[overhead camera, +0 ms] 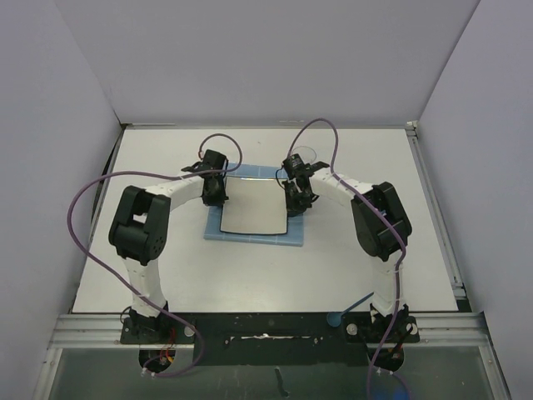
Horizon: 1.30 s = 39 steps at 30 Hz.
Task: Set the dinner table for one person
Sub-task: Adjust the plate on the napkin.
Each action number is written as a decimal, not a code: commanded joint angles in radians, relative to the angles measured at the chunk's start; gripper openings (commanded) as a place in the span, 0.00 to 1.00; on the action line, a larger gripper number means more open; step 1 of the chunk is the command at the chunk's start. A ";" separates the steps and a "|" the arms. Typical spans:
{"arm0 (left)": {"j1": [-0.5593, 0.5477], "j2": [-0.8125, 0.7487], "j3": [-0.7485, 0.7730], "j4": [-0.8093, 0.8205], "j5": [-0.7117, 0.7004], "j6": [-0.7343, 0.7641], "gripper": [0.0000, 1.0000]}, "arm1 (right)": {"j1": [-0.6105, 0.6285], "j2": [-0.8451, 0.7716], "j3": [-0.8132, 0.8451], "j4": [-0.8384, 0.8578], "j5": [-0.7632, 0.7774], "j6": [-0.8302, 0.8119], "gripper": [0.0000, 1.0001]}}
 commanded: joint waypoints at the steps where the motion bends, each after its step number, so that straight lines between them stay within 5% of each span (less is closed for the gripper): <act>1: 0.015 0.063 0.081 0.124 0.039 0.008 0.00 | 0.068 0.033 -0.047 0.049 -0.161 0.036 0.00; 25: 0.064 0.190 0.278 0.066 0.083 0.052 0.00 | 0.041 0.038 -0.077 0.065 -0.174 0.031 0.00; 39: 0.053 0.262 0.238 0.157 0.184 0.034 0.00 | 0.016 0.044 -0.093 0.069 -0.181 0.020 0.00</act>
